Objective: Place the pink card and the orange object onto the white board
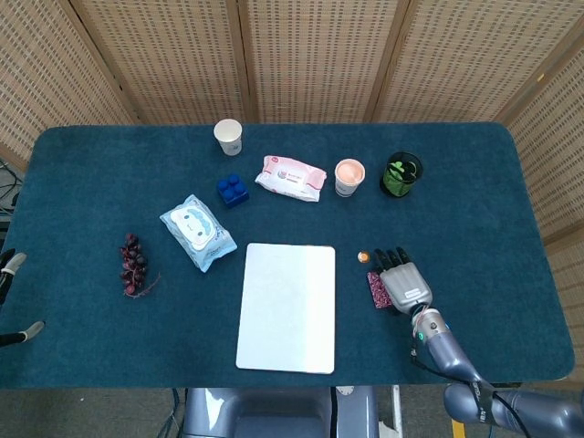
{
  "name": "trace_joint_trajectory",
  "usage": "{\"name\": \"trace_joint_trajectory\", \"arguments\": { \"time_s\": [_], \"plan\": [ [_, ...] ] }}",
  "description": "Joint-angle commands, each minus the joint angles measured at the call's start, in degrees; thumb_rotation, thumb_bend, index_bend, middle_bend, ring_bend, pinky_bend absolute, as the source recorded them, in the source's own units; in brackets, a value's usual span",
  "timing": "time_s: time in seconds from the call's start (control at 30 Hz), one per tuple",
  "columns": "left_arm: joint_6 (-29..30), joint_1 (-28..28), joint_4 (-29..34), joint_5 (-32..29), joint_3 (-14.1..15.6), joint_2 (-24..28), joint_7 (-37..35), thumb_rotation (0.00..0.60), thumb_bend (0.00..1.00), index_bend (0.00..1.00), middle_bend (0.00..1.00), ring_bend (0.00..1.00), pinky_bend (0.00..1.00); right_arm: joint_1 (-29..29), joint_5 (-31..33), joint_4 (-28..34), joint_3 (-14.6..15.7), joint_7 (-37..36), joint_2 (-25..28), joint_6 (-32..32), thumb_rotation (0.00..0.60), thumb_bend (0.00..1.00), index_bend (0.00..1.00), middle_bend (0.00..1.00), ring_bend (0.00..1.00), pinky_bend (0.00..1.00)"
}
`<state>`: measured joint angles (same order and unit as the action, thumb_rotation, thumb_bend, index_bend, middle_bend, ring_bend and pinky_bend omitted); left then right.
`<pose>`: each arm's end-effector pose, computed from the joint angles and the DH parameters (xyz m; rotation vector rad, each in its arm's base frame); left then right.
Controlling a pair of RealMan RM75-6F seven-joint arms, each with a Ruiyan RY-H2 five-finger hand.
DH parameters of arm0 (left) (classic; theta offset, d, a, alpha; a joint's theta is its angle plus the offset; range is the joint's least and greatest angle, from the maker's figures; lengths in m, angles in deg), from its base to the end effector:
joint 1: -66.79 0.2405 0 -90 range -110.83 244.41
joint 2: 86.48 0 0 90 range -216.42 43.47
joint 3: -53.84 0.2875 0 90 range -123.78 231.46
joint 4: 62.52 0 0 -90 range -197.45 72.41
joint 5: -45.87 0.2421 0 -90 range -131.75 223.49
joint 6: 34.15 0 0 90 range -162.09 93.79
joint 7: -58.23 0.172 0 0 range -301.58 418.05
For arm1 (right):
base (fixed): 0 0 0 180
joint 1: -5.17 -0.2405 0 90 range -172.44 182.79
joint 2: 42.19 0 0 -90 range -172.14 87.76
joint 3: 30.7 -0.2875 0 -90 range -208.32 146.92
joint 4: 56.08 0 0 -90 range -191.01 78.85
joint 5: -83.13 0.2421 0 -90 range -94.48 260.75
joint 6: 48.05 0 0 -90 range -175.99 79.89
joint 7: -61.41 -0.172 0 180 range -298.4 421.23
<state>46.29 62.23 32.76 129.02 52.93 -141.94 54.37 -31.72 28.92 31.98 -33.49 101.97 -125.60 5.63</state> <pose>-0.3703 0.2028 0.1795 -1.3937 -0.9829 -0.7829 -0.2554 -0.3529 -0.0488 1.9420 -0.8135 0.4387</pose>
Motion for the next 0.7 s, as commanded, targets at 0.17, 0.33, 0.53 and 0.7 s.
{"name": "trace_joint_trajectory", "arguments": {
  "time_s": [0.17,0.33,0.53,0.7],
  "plan": [
    [0.1,0.1,0.0,0.1,0.0,0.1,-0.4,0.6,0.0,0.0,0.0,0.0,0.0,-0.2,-1.0,1.8,0.3,-0.4,0.7,0.6,0.6,0.26,0.5,0.0,0.0,0.0],
    [0.0,0.0,0.0,0.1,0.0,0.2,-0.6,0.6,0.0,0.0,0.0,0.0,0.0,-0.7,-1.6,4.8,-0.1,0.1,1.6,1.6,0.6,0.26,0.5,0.0,0.0,0.0],
    [-0.1,0.0,0.0,0.1,0.0,0.3,-0.7,0.6,0.0,0.0,0.0,0.0,0.0,-3.7,0.5,10.7,-2.5,4.4,1.7,2.4,0.6,0.26,0.5,0.0,0.0,0.0],
    [-0.3,-0.1,-0.1,-0.1,0.0,0.3,-1.0,0.6,0.0,0.0,0.0,0.0,0.0,-8.6,7.7,15.7,-5.9,12.0,-1.4,4.2,0.6,0.26,0.5,0.0,0.0,0.0]
  ]
}}
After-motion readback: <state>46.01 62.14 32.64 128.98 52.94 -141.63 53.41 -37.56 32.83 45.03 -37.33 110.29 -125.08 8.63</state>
